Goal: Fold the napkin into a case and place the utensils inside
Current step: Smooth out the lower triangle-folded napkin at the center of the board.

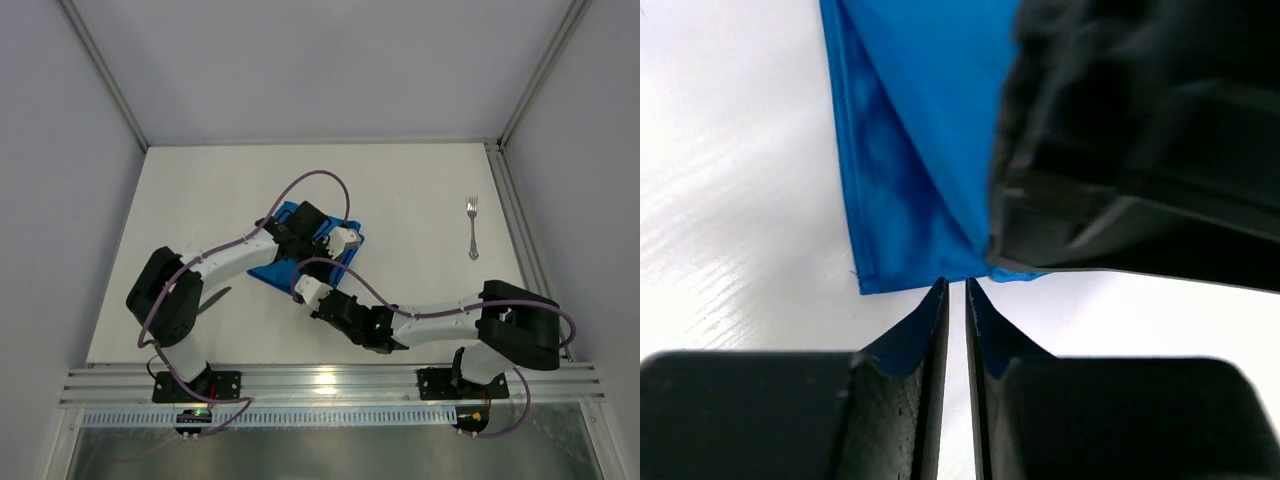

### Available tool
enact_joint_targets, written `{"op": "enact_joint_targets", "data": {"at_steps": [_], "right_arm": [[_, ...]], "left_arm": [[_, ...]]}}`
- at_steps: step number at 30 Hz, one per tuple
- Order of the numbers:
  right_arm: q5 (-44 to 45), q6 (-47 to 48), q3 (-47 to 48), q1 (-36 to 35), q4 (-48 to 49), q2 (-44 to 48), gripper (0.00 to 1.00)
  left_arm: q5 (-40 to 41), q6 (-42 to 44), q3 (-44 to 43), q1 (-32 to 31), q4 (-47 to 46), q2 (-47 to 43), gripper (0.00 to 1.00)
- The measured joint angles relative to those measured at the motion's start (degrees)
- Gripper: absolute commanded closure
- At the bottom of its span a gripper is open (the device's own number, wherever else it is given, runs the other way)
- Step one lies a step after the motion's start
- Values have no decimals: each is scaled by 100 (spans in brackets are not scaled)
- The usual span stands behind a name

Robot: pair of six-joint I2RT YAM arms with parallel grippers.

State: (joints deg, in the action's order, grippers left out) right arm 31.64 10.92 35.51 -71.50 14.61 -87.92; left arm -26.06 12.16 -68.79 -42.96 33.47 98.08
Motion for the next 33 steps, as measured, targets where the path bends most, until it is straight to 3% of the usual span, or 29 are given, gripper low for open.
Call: {"op": "enact_joint_targets", "data": {"at_steps": [6, 13, 19, 23, 29, 32, 33], "right_arm": [[-181, 116, -201, 0, -11, 833, 87], [-728, -457, -1300, 149, -490, 2820, 86], [-1508, -1620, -1318, 1836, -960, 3880, 84], [-2068, -2411, -1119, 3010, -1158, 3526, 73], [-2929, -3285, -376, 4107, -1104, 2052, 55], [-3285, -3565, 109, 4444, -927, 1283, 54], [-3379, -3646, 282, 4518, -846, 1023, 54]], "left_arm": [[0, 9, -7, 63, 76, 0, 100], [-13, 232, 26, 72, 225, -13, 100], [-17, 654, 229, 72, 417, -9, 99], [-17, 839, 264, 70, 501, 120, 97], [-7, 1027, 341, 33, 520, 420, 93], [13, 1113, 409, 33, 577, 446, 82], [15, 1139, 417, 31, 597, 446, 74]]}}
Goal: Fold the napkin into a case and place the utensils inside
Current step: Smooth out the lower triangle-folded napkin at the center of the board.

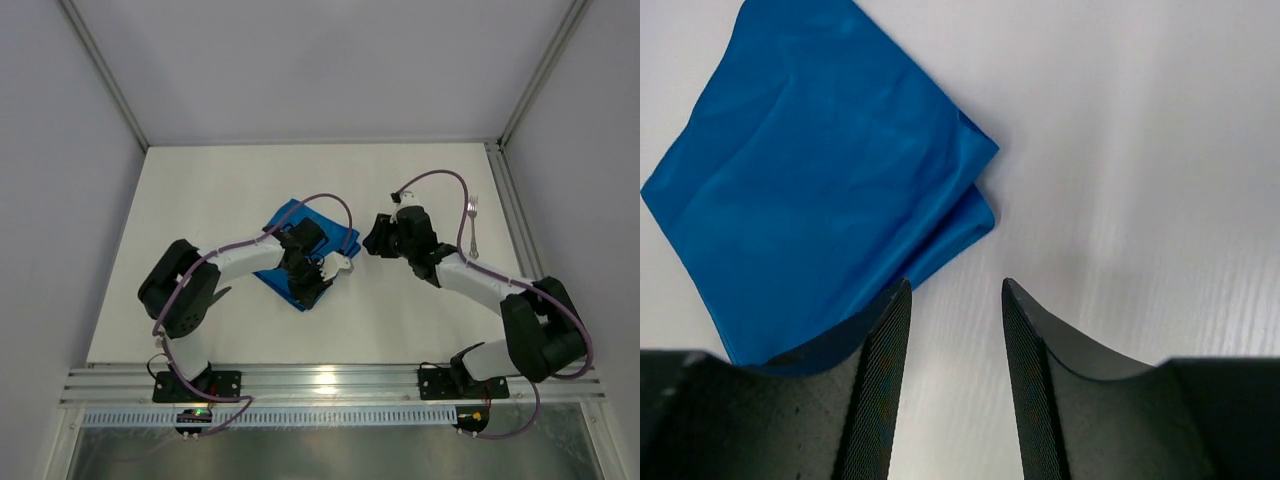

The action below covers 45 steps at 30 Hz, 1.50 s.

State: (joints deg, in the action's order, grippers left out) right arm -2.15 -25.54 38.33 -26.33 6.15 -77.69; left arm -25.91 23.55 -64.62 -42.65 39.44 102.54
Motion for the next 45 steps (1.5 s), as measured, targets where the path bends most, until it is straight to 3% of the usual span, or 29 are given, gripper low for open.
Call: {"op": "enact_joint_targets", "data": {"at_steps": [3, 7, 14, 19, 27, 32, 37, 39, 41, 45], "right_arm": [[-186, -144, 463, 98, 127, -717, 54], [-339, -243, 778, 107, 219, -1285, 64], [-470, -466, 772, 105, 326, -1464, 65], [-466, -492, 767, 107, 393, -1727, 65], [-490, -577, 719, 173, 514, -2090, 66], [-577, -660, 708, 195, 715, -2175, 69], [-638, -708, 708, 197, 863, -2251, 70], [-658, -726, 706, 197, 922, -2277, 74], [-664, -748, 686, 199, 970, -2288, 85], [-699, -813, 634, 216, 1034, -2323, 94]], "left_arm": [[33, 111, 48, 0, 28, -2, 58], [39, 105, 72, 0, 133, -105, 55], [417, -380, -188, -31, 125, -715, 52], [931, -682, -404, -284, -157, -468, 52], [1836, -957, -433, -741, -404, 219, 78], [2039, -1005, -433, -704, -409, 251, 89], [2076, -1010, -433, -704, -404, 251, 93], [2076, -1012, -433, -704, -404, 251, 100], [2074, -1010, -433, -704, -402, 251, 100], [2074, -992, -431, -704, -402, 251, 100]]}}
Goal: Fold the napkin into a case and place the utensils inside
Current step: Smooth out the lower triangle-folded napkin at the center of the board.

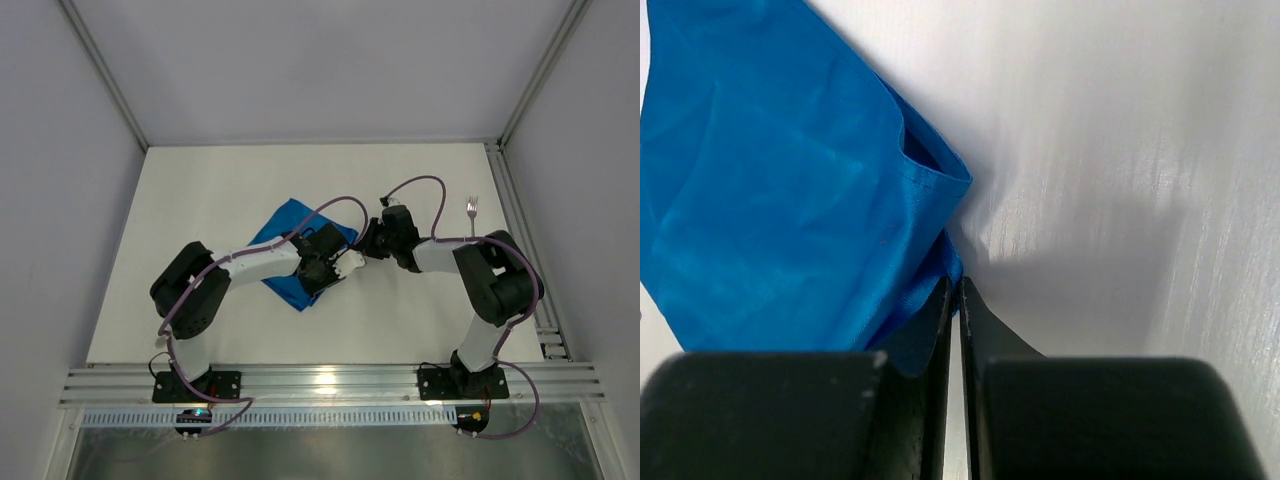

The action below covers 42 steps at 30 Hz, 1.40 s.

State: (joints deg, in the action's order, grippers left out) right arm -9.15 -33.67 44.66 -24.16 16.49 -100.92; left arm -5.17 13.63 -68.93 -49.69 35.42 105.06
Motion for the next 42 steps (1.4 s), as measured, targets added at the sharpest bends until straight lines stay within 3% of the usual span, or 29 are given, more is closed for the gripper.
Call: {"op": "enact_joint_targets", "data": {"at_steps": [19, 24, 28, 29, 32, 35, 40, 42], "right_arm": [[-155, -120, -33, 76, 192, -74, 96], [-162, -114, -24, 76, 168, -74, 89], [-127, -17, 72, 76, -42, -39, 80], [-90, 39, 118, 76, -173, -4, 73], [103, 267, 299, 83, -667, 184, 69], [308, 509, 599, 94, -1117, 352, 69], [728, 787, 1019, 105, -1615, 597, 70], [774, 820, 1019, 103, -1700, 710, 81]], "left_arm": [[-42, 590, 568, -7, 323, -503, 100], [-15, 605, 568, -7, 323, -505, 99], [-15, 575, 568, -7, 319, -505, 94], [-15, 562, 568, -7, 319, -505, 93], [-17, 492, 568, -7, 317, -505, 91], [-24, 463, 568, -7, 317, -505, 90], [-57, 437, 560, -7, 317, -505, 75], [-90, 415, 553, -7, 317, -505, 66]]}}
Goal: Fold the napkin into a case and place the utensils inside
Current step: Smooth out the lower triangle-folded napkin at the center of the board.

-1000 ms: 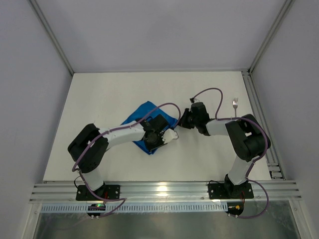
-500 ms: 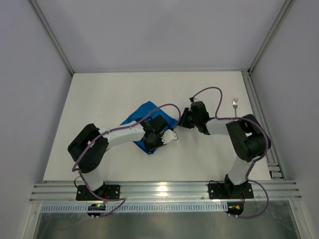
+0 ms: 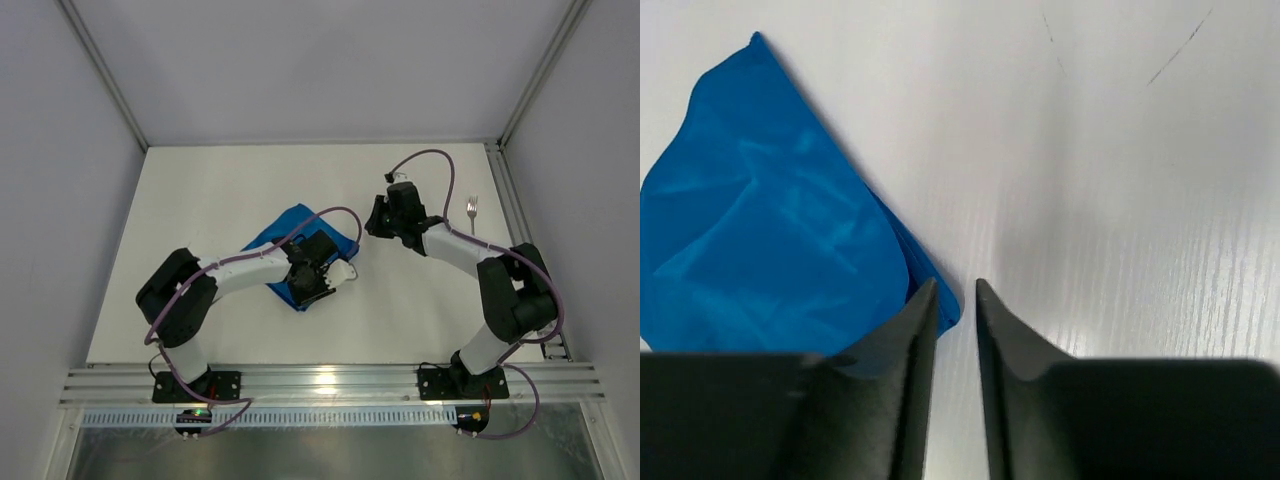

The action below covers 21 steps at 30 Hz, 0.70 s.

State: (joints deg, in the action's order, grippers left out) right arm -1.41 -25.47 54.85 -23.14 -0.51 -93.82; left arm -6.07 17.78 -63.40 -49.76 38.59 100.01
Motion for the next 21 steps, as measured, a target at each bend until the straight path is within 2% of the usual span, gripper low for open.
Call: {"op": "enact_joint_targets", "data": {"at_steps": [4, 10, 14, 18, 21], "right_arm": [[-210, 92, -4, -48, 68, 92, 96], [-734, 149, -149, -345, 433, 85, 96], [-920, 92, -350, -380, 619, -24, 96], [-992, 0, -378, -374, 710, -297, 96], [-1025, -46, -378, -374, 758, -525, 96]], "left_arm": [[-105, -61, -101, 0, 35, 0, 59], [-472, -109, -599, 37, 214, -57, 52], [-796, -118, -765, 177, 352, -422, 68], [-688, -146, -723, 597, 334, -616, 67], [-461, -151, -387, 903, 195, -520, 66]]}}
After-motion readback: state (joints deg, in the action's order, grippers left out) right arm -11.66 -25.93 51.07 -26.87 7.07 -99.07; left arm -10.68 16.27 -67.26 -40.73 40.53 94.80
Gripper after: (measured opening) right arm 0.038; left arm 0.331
